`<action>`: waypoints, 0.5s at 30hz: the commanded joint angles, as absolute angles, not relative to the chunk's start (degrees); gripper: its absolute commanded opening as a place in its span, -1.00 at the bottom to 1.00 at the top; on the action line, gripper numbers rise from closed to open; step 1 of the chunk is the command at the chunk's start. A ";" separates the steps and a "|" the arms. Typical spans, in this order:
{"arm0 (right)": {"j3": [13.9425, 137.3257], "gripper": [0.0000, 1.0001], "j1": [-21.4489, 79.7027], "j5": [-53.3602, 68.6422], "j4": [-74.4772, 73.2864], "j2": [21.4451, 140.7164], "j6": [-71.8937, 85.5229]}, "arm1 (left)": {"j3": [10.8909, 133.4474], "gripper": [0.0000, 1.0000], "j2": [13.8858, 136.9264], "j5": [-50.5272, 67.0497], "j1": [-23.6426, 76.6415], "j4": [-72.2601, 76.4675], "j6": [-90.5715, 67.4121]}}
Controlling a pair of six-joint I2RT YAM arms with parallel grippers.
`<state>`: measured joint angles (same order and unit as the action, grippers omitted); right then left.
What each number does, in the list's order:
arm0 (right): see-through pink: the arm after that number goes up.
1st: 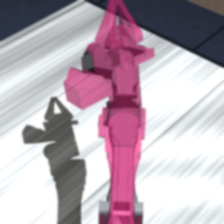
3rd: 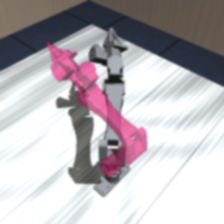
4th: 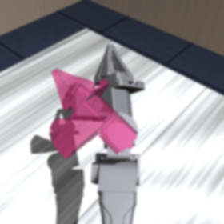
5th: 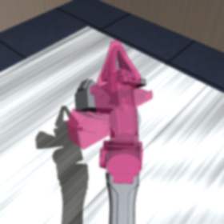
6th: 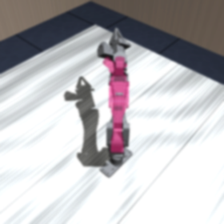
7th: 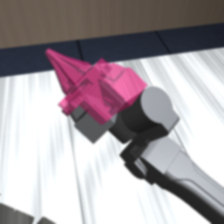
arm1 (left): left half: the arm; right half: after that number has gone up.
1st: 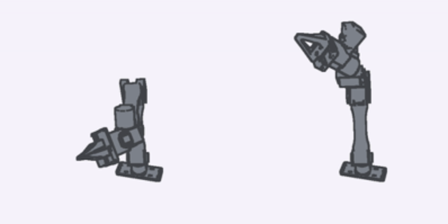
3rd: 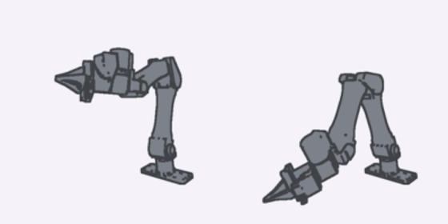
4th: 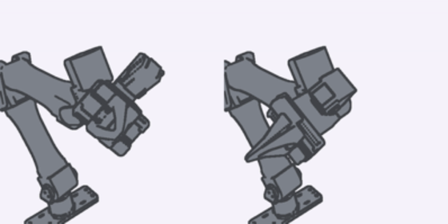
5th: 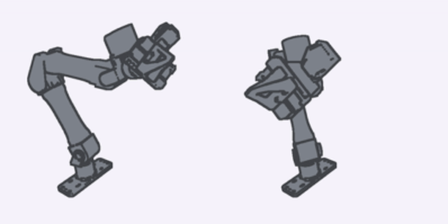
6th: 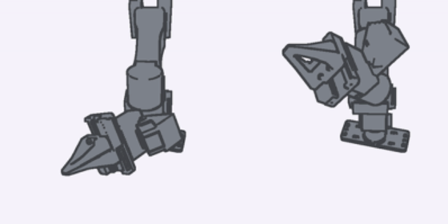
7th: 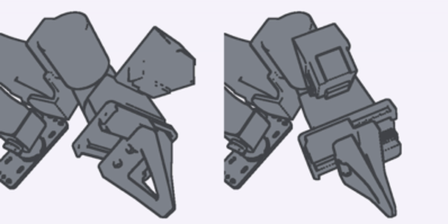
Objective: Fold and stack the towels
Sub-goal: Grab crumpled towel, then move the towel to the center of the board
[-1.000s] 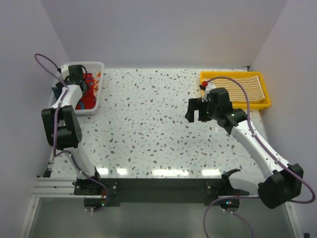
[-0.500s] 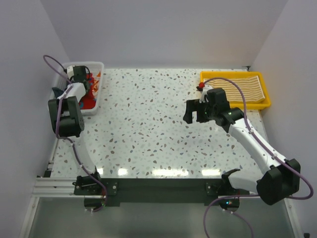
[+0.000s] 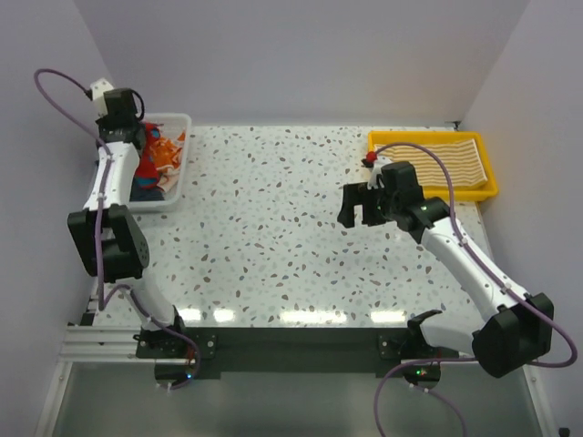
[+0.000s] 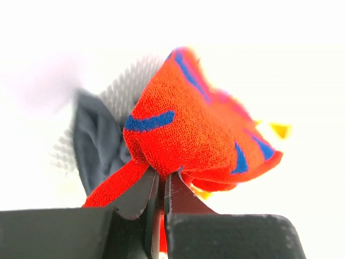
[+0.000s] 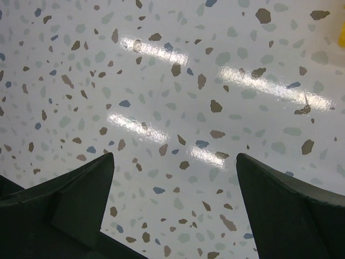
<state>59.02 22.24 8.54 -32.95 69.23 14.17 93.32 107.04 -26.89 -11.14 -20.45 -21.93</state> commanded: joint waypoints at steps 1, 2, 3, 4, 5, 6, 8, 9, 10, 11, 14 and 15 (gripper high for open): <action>60.56 0.97 22.68 8.44 -32.35 66.89 15.12 | 99.56 -1.00 99.58 -24.71 -11.16 -21.43 -21.97; 60.38 0.97 22.76 8.35 -32.08 66.10 15.03 | 100.71 -1.00 98.88 -21.04 -10.81 -22.66 -22.15; 60.03 0.97 22.68 7.83 -31.91 65.83 15.12 | 102.38 -1.00 98.44 -19.96 -9.33 -24.33 -21.89; 59.94 0.97 22.68 7.65 -31.64 65.66 15.12 | 102.91 -1.00 97.39 -19.60 -8.10 -25.22 -21.45; 60.03 0.97 22.68 7.56 -31.47 65.13 15.03 | 103.44 -1.00 96.69 -18.12 -6.69 -25.92 -21.18; 60.12 0.97 22.68 7.47 -31.29 64.87 15.12 | 104.06 -1.00 95.98 -17.67 -3.20 -26.97 -20.92; 60.29 0.97 22.68 7.03 -30.85 64.25 15.12 | 104.33 -1.00 93.79 -15.14 0.16 -27.68 -20.74; 60.64 0.97 22.68 6.86 -30.76 64.07 14.94 | 104.50 -1.00 93.00 -13.38 3.92 -28.47 -21.35; 60.73 0.97 22.68 6.51 -30.76 63.72 14.77 | 104.15 -1.00 91.34 -9.88 5.52 -28.56 -22.58; 60.91 0.97 22.68 5.98 -30.85 63.37 14.59 | 103.63 -1.00 90.45 -8.19 7.19 -28.56 -23.02; 61.26 0.97 22.68 4.05 -31.73 61.88 13.45 | 98.02 -1.00 85.54 -3.71 14.22 -26.46 -25.47; 61.17 0.97 22.68 3.61 -31.90 61.18 13.19 | 93.47 -0.98 84.30 -2.47 17.46 -24.45 -26.18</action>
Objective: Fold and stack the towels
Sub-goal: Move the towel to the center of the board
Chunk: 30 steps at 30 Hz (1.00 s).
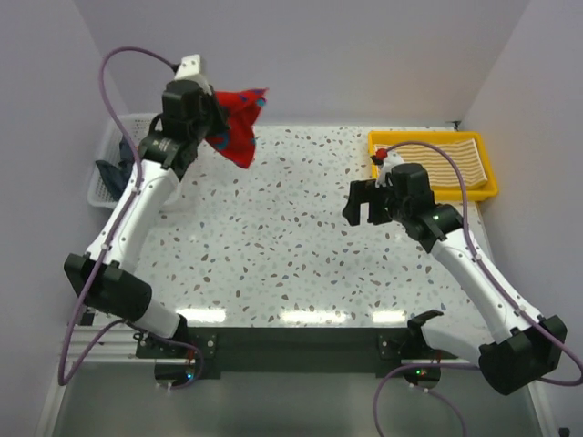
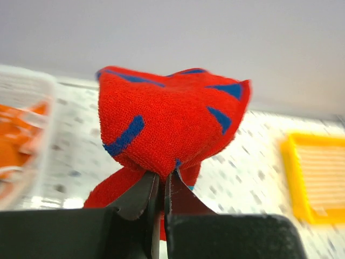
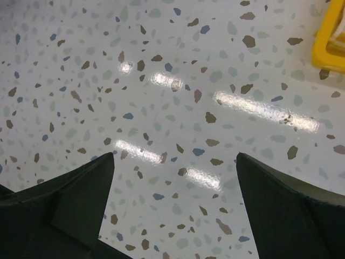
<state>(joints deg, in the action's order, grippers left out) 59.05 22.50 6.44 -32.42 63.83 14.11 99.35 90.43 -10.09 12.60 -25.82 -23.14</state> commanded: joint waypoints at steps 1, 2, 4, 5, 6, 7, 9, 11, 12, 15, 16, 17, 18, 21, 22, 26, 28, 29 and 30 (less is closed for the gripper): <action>61.17 0.97 22.59 3.26 -32.25 60.65 12.84 | 90.99 -0.97 81.76 -1.24 18.88 -23.74 -28.19; 61.17 0.97 22.59 2.99 -32.60 60.30 12.75 | 88.36 -0.96 80.52 1.55 20.20 -22.95 -29.26; 61.00 0.97 22.68 2.55 -33.57 59.16 12.48 | 79.48 -0.94 77.02 4.29 24.94 -20.05 -32.06; 60.91 0.97 22.68 2.46 -33.75 58.80 12.39 | 76.50 -0.85 75.95 4.74 26.79 -19.26 -32.69; 60.47 0.97 22.68 2.20 -34.10 58.45 12.31 | 70.81 -0.78 74.98 4.92 30.20 -18.03 -33.30; 60.29 0.97 22.68 2.20 -34.62 57.75 12.22 | 68.14 -0.69 73.32 4.92 31.71 -17.67 -34.79; 59.07 0.97 22.76 2.37 -34.98 57.22 11.95 | 60.23 -0.14 71.81 4.75 34.62 -16.09 -35.33; 58.10 0.97 22.68 2.98 -35.33 57.39 11.87 | 55.92 0.24 70.75 2.82 34.98 -16.70 -35.42; 57.14 0.97 22.68 4.12 -35.42 57.74 11.78 | 53.03 0.36 70.66 1.77 34.89 -18.35 -35.16; 54.94 0.95 22.68 6.23 -35.86 59.93 11.78 | 48.36 0.63 69.61 0.18 34.89 -19.95 -34.02; 54.32 0.92 22.76 6.85 -35.86 60.55 11.78 | 47.21 0.68 68.83 0.26 34.98 -19.86 -33.84; 53.27 0.90 22.68 7.12 -35.69 62.30 11.95 | 46.33 0.73 68.56 1.05 35.07 -19.52 -33.58; 52.74 0.88 22.68 7.29 -35.25 63.10 12.56 | 44.75 0.75 68.55 2.27 35.16 -18.64 -33.31; 51.16 0.78 22.94 7.21 -33.15 66.09 14.40 | 44.64 0.75 70.39 4.92 36.82 -17.75 -31.47; 50.80 0.72 22.85 5.21 -32.53 66.79 14.94 | 45.34 0.75 71.10 5.36 37.44 -17.84 -30.42; 51.06 0.54 22.85 3.52 -30.59 70.92 16.61 | 51.13 0.71 74.96 2.91 45.32 -17.23 -27.52; 51.59 0.49 22.68 0.81 -30.06 73.38 18.19 | 53.69 0.68 78.47 0.02 48.76 -16.79 -25.23; 51.68 0.48 22.59 -2.25 -29.54 74.17 19.24 | 56.57 0.67 81.53 -2.70 52.35 -16.44 -24.44; 51.68 0.48 21.46 -2.98 -29.36 75.40 19.77 | 58.08 0.67 83.30 -4.38 54.12 -16.26 -22.69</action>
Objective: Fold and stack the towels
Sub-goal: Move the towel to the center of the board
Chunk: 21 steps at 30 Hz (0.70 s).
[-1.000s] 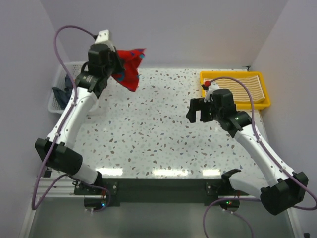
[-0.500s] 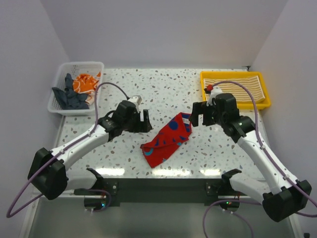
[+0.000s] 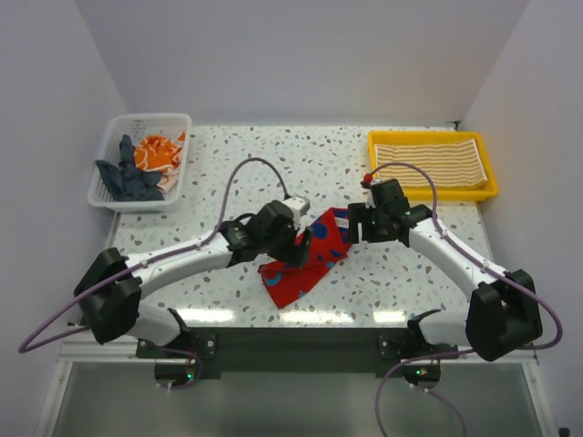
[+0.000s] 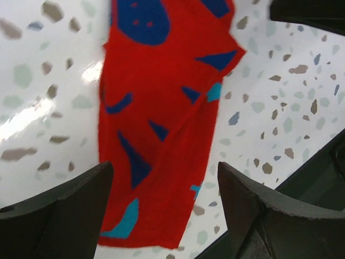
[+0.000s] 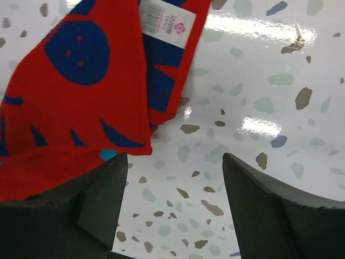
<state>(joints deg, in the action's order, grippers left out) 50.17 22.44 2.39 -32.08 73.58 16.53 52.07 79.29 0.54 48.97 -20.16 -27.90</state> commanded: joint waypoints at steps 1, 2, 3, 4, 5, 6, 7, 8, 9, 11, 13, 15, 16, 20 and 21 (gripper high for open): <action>51.59 0.48 20.92 -3.16 -29.01 75.76 20.30 | 59.75 0.65 85.23 -7.96 55.71 -16.17 -21.89; 51.07 0.48 20.40 -3.16 -28.48 75.85 21.09 | 63.68 0.65 87.34 -10.00 58.85 -16.87 -21.36; 50.72 0.49 18.65 -2.64 -27.43 76.02 22.57 | 65.63 0.63 91.54 -11.67 60.10 -17.14 -20.57; 50.28 0.50 17.76 -2.20 -26.99 76.03 23.37 | 67.31 0.58 93.50 -14.13 61.25 -17.05 -20.22; 49.58 0.50 16.71 -1.76 -26.72 76.03 23.99 | 70.72 0.56 95.52 -15.19 63.26 -16.88 -19.95; 49.14 0.51 15.48 -0.54 -26.11 75.85 25.13 | 72.14 0.53 98.93 -16.16 64.15 -16.79 -19.52; 48.70 0.53 13.38 -0.18 -25.76 75.68 25.48 | 73.29 0.47 100.44 -17.48 64.86 -16.27 -18.99; 47.73 0.54 12.32 -0.18 -25.40 75.15 25.92 | 75.48 0.45 101.94 -17.93 65.99 -15.56 -18.46; 47.20 0.55 10.39 1.13 -24.79 74.97 26.54 | 76.63 0.43 104.65 -18.97 66.44 -15.56 -17.67; 45.97 0.56 8.97 2.46 -24.35 74.71 27.15 | 79.26 0.37 107.13 -20.12 67.76 -15.21 -16.79; 45.00 0.57 7.65 3.60 -23.47 74.62 27.59 | 81.29 0.30 110.29 -21.70 68.29 -15.21 -15.65; 43.42 0.57 6.51 4.65 -22.33 74.71 28.21 | 82.17 0.26 112.66 -23.28 68.82 -14.94 -14.77; 43.07 0.57 6.33 5.35 -21.98 74.71 28.30 | 82.87 0.23 113.20 -23.90 68.91 -14.77 -14.50; 41.49 0.57 5.80 6.68 -20.83 74.79 28.48 | 82.97 0.12 115.66 -28.73 69.35 -12.14 -12.83; 41.40 0.57 5.80 6.94 -20.57 74.71 28.65 | 83.06 0.11 116.45 -30.05 69.35 -11.78 -12.14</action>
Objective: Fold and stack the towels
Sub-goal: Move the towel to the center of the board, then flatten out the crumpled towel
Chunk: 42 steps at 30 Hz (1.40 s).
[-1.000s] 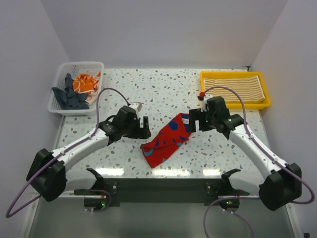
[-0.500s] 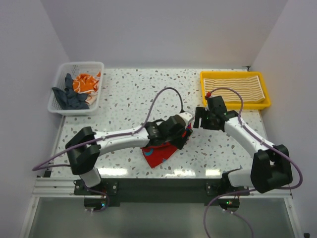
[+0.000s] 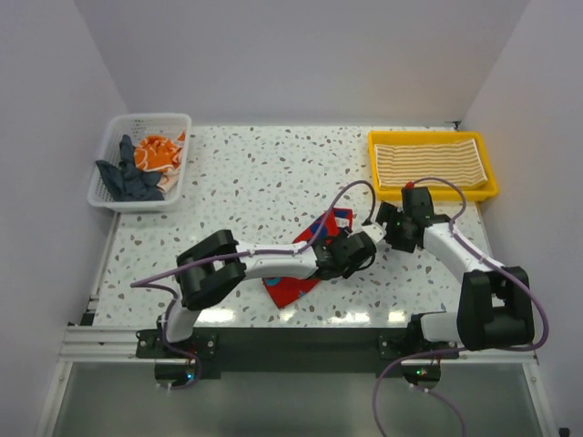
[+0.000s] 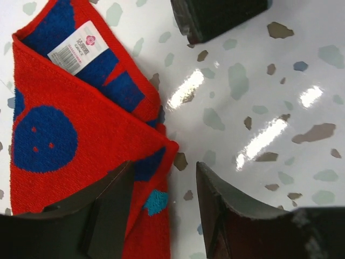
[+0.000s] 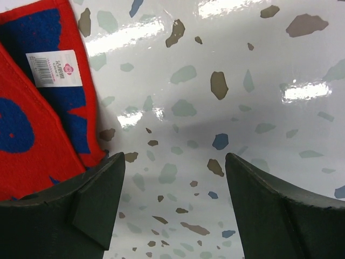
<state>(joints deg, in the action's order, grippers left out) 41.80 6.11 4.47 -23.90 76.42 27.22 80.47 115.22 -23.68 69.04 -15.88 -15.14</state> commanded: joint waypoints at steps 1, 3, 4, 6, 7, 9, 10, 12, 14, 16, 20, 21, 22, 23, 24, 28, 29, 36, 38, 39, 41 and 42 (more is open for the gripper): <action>41.22 0.57 5.80 7.12 -20.39 74.79 28.57 | 83.32 0.07 116.89 -30.84 69.35 -11.52 -11.95; 40.96 0.57 5.71 7.21 -20.30 74.62 28.56 | 83.58 0.01 117.86 -32.60 69.35 -10.99 -11.34; 40.87 0.57 5.71 7.12 -20.30 74.53 28.39 | 83.67 -0.05 118.04 -32.96 69.35 -10.90 -11.25; 40.61 0.57 5.71 7.12 -20.13 74.44 28.30 | 83.67 -0.11 118.39 -33.40 69.34 -10.46 -10.90; 40.43 0.57 5.71 7.12 -20.13 74.36 28.30 | 83.67 -0.18 118.48 -33.05 69.35 -10.37 -10.99; 40.25 0.57 5.71 7.56 -19.78 74.27 28.39 | 83.41 -0.31 118.30 -32.61 69.35 -10.37 -11.42; 40.17 0.57 5.71 7.73 -19.78 74.27 28.39 | 83.23 -0.49 118.04 -32.69 69.35 -10.37 -11.60; 40.25 0.57 5.71 8.35 -19.51 74.09 28.21 | 82.88 -0.79 116.72 -32.96 69.35 -10.72 -12.47; 40.60 0.57 5.71 8.44 -19.42 74.00 27.43 | 82.09 -0.94 114.62 -32.96 69.17 -10.55 -13.01; 41.22 0.57 5.71 9.05 -19.42 74.18 26.98 | 81.30 -1.00 113.04 -33.31 69.08 -10.29 -13.36; 41.84 0.57 5.71 11.60 -18.99 74.53 26.19 | 80.16 -1.00 108.56 -32.52 67.24 -11.07 -15.46; 42.01 0.57 5.89 12.12 -18.46 74.79 26.10 | 79.63 -1.00 107.67 -31.48 66.54 -11.07 -16.69; 42.27 0.57 5.80 12.82 -18.37 74.97 25.93 | 78.15 -1.00 106.80 -30.68 64.97 -10.81 -17.22; 42.36 0.56 5.80 13.62 -18.28 75.14 25.67 | 77.44 -1.00 105.05 -29.98 63.99 -10.64 -17.66; 42.54 0.56 5.89 13.88 -18.28 75.49 25.58 | 76.65 -1.00 104.25 -29.27 63.03 -10.63 -18.54; 43.06 0.57 6.76 15.20 -17.84 75.76 24.79 | 71.30 -1.00 100.47 -29.00 54.52 -11.42 -20.74; 43.24 0.57 7.72 15.12 -17.84 75.94 24.35 | 70.41 -1.00 99.50 -29.00 52.67 -11.51 -21.00; 46.31 0.57 15.11 11.35 -18.37 77.87 21.80 | 70.12 -1.00 102.30 -32.51 36.85 -12.65 -18.72; 48.42 0.58 17.65 10.38 -19.07 78.75 20.74 | 72.41 -0.88 104.49 -34.01 33.07 -14.49 -18.98; 48.86 0.58 18.01 10.37 -19.07 78.92 20.57 | 73.20 -0.80 105.02 -33.49 32.00 -15.20 -19.07; 49.57 0.58 18.28 10.28 -18.81 79.28 19.87 | 74.18 -0.53 105.73 -32.44 30.42 -15.91 -19.51; 49.92 0.57 18.28 10.02 -18.81 79.45 19.52 | 74.09 -0.23 105.47 -31.30 29.63 -15.56 -19.51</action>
<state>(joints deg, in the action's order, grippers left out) 46.89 18.06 11.84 -19.75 79.07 21.87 71.33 105.45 -31.03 31.22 -14.94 -18.63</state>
